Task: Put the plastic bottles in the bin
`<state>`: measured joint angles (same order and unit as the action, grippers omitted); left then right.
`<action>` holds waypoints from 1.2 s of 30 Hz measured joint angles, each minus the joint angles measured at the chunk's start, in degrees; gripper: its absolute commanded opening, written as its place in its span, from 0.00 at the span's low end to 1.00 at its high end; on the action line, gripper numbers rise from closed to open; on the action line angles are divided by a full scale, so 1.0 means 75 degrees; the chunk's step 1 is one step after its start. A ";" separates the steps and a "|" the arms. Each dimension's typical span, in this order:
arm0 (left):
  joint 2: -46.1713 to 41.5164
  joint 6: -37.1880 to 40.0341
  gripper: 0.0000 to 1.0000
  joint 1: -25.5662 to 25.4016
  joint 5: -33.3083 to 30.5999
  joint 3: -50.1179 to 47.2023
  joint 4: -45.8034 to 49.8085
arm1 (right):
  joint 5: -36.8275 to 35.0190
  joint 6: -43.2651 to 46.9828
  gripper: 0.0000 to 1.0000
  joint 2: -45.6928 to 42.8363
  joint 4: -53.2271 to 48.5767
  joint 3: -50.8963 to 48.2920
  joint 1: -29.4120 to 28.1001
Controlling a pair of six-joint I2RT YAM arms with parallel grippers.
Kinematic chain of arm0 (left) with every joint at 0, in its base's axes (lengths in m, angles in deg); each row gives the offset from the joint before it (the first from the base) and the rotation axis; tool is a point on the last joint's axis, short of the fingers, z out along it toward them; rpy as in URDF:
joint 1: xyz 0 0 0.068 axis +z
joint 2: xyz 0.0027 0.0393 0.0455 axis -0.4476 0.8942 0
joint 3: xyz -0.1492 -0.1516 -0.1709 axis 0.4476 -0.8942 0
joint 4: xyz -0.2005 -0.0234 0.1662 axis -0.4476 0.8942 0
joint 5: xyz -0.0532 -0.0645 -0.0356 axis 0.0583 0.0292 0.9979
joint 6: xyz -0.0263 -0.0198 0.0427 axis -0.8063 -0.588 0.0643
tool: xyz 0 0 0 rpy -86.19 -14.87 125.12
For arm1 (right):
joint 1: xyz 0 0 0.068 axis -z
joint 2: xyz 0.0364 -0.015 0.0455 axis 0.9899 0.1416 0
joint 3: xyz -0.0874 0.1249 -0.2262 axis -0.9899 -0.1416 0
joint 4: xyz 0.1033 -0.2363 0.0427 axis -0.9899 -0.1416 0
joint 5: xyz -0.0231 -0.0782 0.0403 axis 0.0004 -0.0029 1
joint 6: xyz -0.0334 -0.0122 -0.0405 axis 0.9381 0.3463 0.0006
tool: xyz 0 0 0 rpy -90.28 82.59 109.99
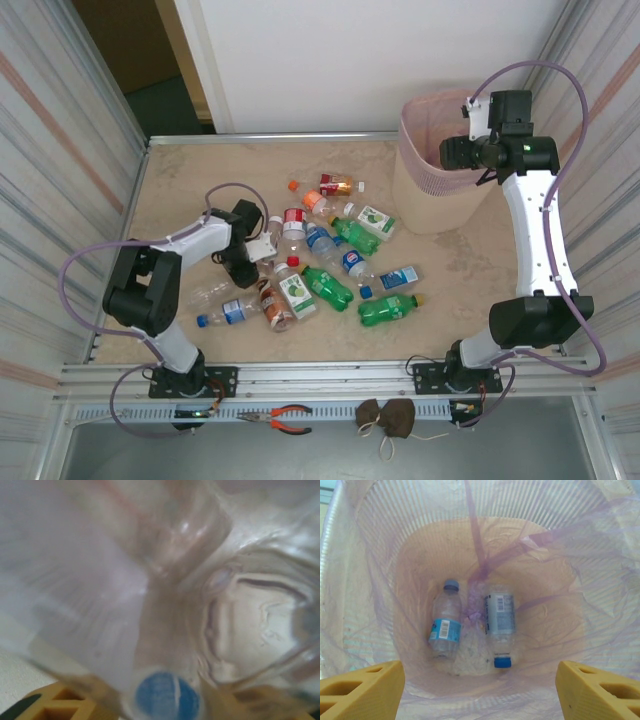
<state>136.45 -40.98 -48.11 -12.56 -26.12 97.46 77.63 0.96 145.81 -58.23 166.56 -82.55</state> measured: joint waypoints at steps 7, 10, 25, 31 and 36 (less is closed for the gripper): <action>-0.0041 0.0003 0.29 0.0000 -0.0023 0.0003 0.0006 | -0.0020 0.0000 0.78 -0.0087 0.0000 -0.0099 -0.0015; -0.0181 0.0006 0.27 -0.0029 -0.0131 0.0006 0.0050 | -0.0023 0.0000 0.78 -0.0216 0.0017 -0.0152 -0.0032; -0.2920 -0.0038 0.25 -0.0055 0.0487 0.1326 0.0490 | 0.0227 -0.0224 0.78 -0.1090 0.0242 -0.0568 -0.1271; -0.3794 -0.0530 0.25 -0.0055 0.2127 0.2087 0.0312 | 0.1099 -0.0615 0.77 -0.1845 0.1239 -0.1699 -0.2066; -0.4386 -0.1370 0.25 -0.0055 0.3707 0.2241 -0.0458 | 0.2057 -0.0991 0.77 -0.2486 0.2556 -0.2804 -0.2637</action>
<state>103.56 -51.25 -48.52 15.24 -9.31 94.03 93.06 -6.47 127.16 -39.06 145.53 -102.33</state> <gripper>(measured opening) 0.314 0.771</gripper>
